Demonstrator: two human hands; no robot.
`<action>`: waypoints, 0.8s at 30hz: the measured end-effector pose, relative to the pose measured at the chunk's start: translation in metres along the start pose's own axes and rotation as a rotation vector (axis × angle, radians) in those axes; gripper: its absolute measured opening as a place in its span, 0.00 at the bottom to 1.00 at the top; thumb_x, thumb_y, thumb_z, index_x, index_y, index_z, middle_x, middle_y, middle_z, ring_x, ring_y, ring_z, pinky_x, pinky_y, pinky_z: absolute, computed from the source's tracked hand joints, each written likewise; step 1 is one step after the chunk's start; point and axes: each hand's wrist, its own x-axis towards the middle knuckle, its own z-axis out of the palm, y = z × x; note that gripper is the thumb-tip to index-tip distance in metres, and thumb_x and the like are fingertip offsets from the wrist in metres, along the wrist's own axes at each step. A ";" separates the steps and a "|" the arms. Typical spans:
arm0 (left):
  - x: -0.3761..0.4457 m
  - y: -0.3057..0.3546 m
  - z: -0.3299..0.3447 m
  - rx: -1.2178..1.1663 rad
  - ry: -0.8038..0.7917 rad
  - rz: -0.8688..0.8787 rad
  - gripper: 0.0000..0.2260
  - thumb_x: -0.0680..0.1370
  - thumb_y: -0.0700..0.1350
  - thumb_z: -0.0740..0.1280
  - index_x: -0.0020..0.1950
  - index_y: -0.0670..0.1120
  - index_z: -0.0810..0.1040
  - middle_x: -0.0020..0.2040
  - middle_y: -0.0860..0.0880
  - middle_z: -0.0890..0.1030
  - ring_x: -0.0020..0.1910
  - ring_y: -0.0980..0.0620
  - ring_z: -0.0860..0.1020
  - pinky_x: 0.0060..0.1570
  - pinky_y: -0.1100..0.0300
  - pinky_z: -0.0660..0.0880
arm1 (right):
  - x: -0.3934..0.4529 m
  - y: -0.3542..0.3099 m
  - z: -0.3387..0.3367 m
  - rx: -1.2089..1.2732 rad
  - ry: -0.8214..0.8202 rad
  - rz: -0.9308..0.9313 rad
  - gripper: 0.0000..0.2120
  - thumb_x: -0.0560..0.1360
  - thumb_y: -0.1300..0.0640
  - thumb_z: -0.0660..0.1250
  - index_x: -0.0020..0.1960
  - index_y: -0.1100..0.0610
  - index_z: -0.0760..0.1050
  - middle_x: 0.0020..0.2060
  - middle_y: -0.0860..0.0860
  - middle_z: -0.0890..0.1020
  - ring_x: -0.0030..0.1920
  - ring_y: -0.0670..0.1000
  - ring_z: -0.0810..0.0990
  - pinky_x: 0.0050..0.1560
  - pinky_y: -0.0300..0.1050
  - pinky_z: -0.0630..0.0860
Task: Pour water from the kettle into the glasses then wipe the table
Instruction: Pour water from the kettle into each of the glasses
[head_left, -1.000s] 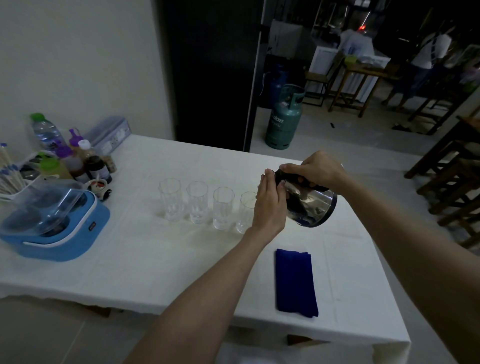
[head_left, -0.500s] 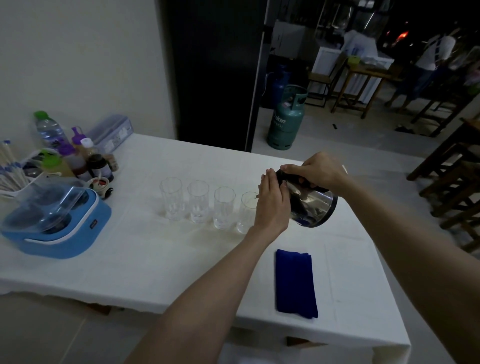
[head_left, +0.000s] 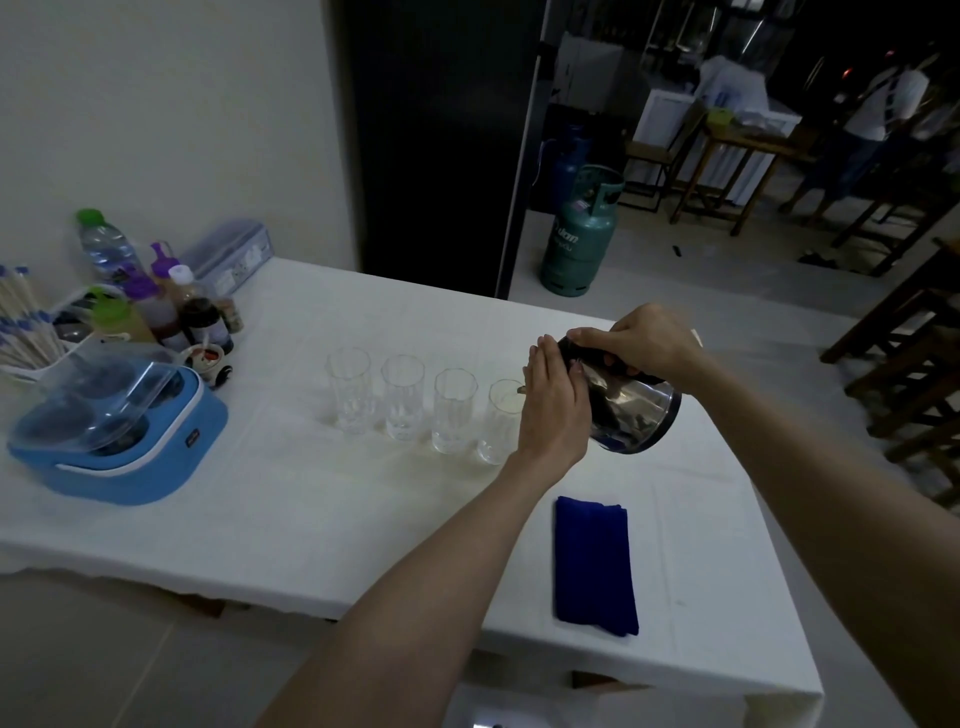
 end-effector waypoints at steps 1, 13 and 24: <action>0.000 0.000 0.000 -0.006 -0.002 -0.004 0.25 0.84 0.51 0.46 0.79 0.44 0.46 0.80 0.47 0.49 0.79 0.49 0.45 0.75 0.56 0.44 | 0.001 0.000 0.001 -0.006 0.000 -0.002 0.30 0.71 0.33 0.67 0.33 0.60 0.82 0.25 0.51 0.78 0.27 0.48 0.75 0.29 0.40 0.65; 0.001 -0.006 -0.002 -0.044 0.000 -0.026 0.25 0.84 0.53 0.46 0.79 0.46 0.46 0.80 0.48 0.49 0.79 0.49 0.46 0.76 0.53 0.47 | 0.007 -0.003 0.005 -0.062 -0.019 -0.030 0.30 0.72 0.33 0.67 0.37 0.62 0.84 0.30 0.54 0.82 0.29 0.50 0.77 0.30 0.39 0.66; 0.000 -0.008 -0.004 -0.059 -0.018 -0.015 0.25 0.85 0.51 0.46 0.79 0.45 0.45 0.80 0.48 0.49 0.79 0.51 0.46 0.76 0.55 0.45 | 0.010 -0.002 0.008 -0.117 -0.015 -0.043 0.33 0.70 0.31 0.66 0.38 0.63 0.85 0.34 0.58 0.85 0.34 0.54 0.81 0.33 0.41 0.71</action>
